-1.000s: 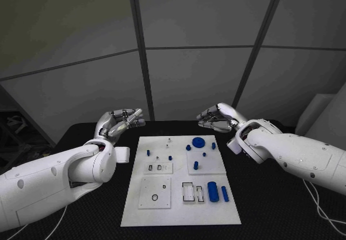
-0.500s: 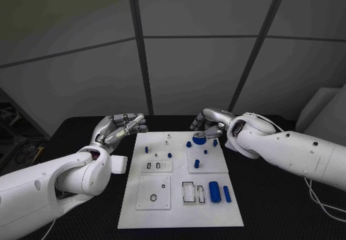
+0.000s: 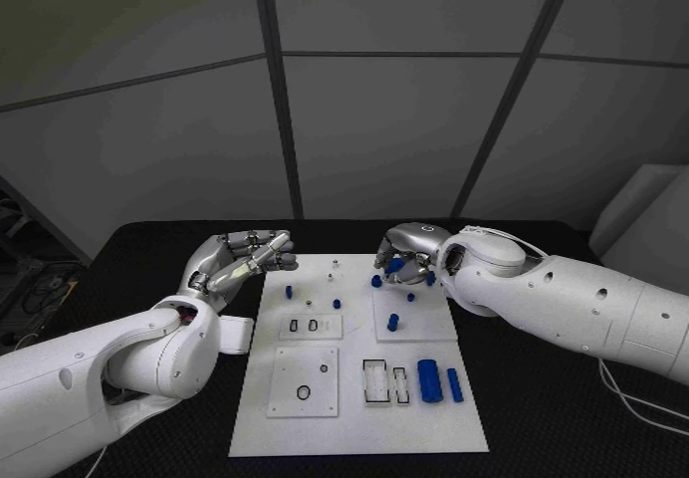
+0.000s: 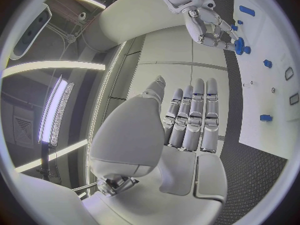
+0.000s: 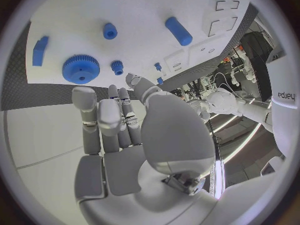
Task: Assemble the parts on the task board
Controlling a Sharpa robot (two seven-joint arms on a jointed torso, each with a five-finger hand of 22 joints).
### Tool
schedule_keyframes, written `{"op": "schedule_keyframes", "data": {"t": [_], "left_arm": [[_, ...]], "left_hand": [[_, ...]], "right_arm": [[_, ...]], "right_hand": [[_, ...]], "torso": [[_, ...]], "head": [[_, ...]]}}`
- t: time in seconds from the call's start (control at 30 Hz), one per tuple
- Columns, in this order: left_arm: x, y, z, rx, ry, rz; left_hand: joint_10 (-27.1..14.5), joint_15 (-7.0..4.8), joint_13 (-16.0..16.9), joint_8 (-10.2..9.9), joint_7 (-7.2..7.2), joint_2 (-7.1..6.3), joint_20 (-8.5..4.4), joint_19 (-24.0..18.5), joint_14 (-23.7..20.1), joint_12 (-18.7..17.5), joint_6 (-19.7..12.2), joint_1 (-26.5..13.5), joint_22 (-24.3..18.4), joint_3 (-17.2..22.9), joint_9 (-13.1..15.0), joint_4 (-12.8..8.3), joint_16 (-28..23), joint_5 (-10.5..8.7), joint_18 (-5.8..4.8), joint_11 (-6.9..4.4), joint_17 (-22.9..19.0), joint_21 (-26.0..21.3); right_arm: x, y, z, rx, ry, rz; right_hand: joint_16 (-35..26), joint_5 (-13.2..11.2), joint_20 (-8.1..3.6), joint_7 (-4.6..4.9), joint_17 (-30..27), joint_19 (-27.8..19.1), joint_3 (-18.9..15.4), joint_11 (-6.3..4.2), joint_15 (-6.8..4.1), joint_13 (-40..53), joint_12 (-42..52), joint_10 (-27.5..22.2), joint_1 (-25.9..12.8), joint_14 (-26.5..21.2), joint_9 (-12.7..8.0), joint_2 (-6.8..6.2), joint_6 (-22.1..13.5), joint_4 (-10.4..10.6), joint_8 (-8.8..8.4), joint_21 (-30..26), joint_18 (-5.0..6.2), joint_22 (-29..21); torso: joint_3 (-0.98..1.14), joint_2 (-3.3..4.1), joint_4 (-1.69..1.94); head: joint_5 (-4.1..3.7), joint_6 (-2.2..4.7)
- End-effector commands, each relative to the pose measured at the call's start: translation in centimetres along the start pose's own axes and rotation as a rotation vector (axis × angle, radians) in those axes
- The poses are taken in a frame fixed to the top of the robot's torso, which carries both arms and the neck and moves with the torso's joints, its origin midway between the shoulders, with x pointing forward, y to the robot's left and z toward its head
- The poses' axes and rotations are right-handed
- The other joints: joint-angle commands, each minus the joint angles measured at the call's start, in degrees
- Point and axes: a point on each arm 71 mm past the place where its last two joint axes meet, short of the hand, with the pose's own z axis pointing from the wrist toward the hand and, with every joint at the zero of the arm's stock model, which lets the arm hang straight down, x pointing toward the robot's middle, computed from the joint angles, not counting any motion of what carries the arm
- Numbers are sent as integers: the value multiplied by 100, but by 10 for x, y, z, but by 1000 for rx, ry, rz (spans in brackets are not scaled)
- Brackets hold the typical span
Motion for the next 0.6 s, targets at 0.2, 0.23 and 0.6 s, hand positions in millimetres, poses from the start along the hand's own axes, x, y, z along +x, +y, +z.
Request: {"op": "schedule_keyframes", "data": {"t": [0.2, 0.23, 0.6], "left_arm": [[2, -2, 0, 6, 26, -2], [2, -2, -1, 6, 26, -2], [2, -3, -2, 5, 29, -4]], "left_hand": [[12, 28, -6, -28, 8, -18, 0, 55, 16, -43, 42, -35, 8, -10, -10, -44, -44, -24, -51, 18, 10, 38], [12, 28, -6, -28, 8, -18, 0, 55, 16, -43, 42, -35, 8, -10, -10, -44, -44, -24, -51, 18, 10, 38], [1, 33, -7, -49, 16, -19, 1, 64, 12, -69, 37, -51, 9, -17, -10, -49, -66, -24, -53, 26, 15, 47]], "right_arm": [[0, 0, 3, 27, 20, -64], [0, 0, 3, 27, 20, -64], [2, 2, 8, 28, 26, -66]], "right_hand": [[274, -27, 5, -2, 307, 149, 29, -3, 40, -8, 19, -63, 29, 248, 4, -40, -42, 43, -13, 249, -107, 340], [274, -27, 5, -2, 307, 149, 29, -3, 40, -8, 19, -63, 29, 248, 4, -40, -42, 43, -13, 249, -107, 340], [448, -30, 11, 0, 504, 222, 69, -4, 42, -3, 34, -45, 41, 253, 3, -25, -60, 65, -17, 399, -136, 546]], "torso": [[-8, 64, 24], [-10, 66, 27], [-3, 88, 26]], "head": [[-13, -14], [-14, -15], [1, -24]]}}
